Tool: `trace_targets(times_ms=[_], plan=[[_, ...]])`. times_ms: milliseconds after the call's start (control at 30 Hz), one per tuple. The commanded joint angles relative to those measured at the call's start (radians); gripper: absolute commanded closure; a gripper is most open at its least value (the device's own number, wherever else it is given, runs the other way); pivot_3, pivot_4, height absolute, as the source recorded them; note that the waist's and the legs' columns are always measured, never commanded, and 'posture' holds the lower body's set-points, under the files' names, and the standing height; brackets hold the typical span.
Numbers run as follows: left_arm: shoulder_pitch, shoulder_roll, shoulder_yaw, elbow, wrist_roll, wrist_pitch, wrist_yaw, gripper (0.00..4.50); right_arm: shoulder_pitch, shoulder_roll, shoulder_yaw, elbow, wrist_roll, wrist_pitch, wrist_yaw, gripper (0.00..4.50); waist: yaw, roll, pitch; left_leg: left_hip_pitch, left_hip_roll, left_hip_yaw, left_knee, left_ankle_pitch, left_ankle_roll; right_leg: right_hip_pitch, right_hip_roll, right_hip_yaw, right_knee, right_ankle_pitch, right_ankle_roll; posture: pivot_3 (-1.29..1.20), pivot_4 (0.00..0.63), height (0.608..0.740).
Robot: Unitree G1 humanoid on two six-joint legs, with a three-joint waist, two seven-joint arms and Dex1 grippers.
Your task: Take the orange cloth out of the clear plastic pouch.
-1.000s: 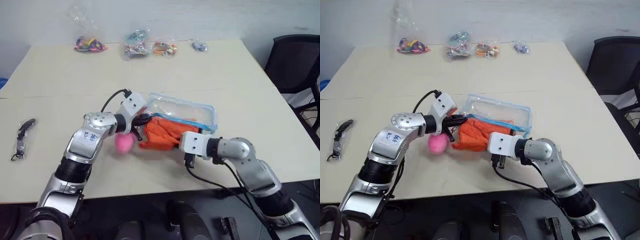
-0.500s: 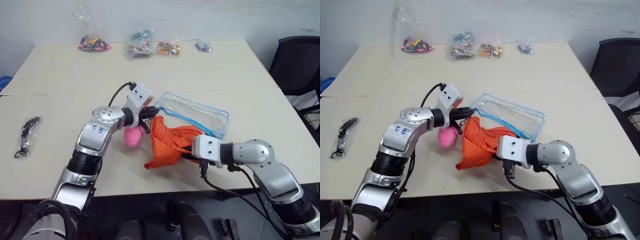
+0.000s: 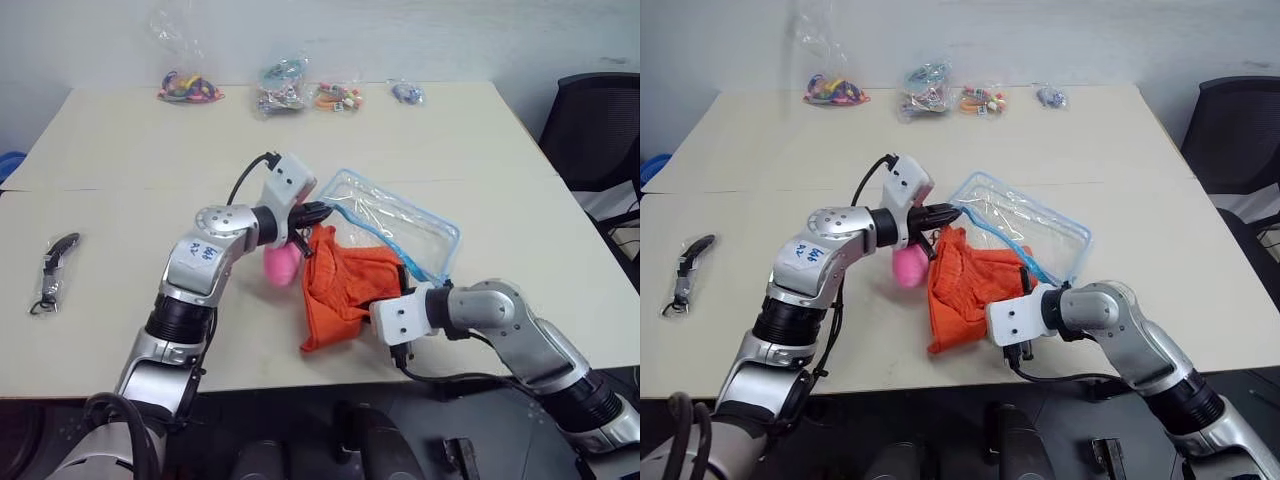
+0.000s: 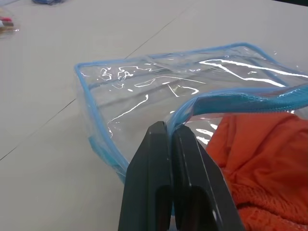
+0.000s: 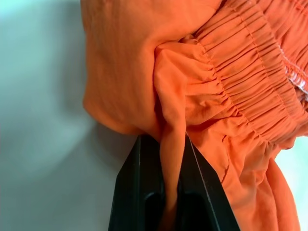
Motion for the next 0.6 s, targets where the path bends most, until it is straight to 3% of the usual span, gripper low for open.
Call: trace_targets(times_ms=[33,267,433,600], plan=[[-0.011,-0.008,-0.021,-0.053,-0.006,-0.011,-0.016,4.5,-0.037,0.022,0.01,0.027,-0.053,-0.056,-0.036,4.49,0.0,0.0,0.0,0.0,0.0,0.0,0.0,0.0,0.0,0.0,0.0,0.0,0.0,0.0,0.0,0.0,0.15,0.74],[-0.023,0.079,-0.123,0.129,0.223,-0.188,0.076,4.5,-0.02,-0.031,-0.082,-0.133,0.03,-0.003,0.027,4.49,0.0,0.0,0.0,0.0,0.0,0.0,0.0,0.0,0.0,0.0,0.0,0.0,0.0,0.0,0.0,0.0,0.15,0.74],[0.001,0.116,-0.109,0.186,0.261,-0.236,0.071,4.5,0.018,-0.124,-0.291,-0.339,0.347,0.224,0.126,4.49,0.002,0.0,0.0,0.001,0.002,-0.001,0.0,0.0,0.0,-0.001,0.0,-0.001,0.0,0.0,0.0,0.0,0.15,0.74],[0.103,0.173,-0.137,0.069,0.241,-0.241,-0.056,4.5,-0.088,-0.19,-0.518,-0.328,0.593,0.441,0.11,4.49,-0.003,0.0,0.0,0.001,0.002,0.0,0.0,0.0,0.0,0.0,-0.001,-0.001,0.0,0.0,0.0,0.0,0.15,0.74]])
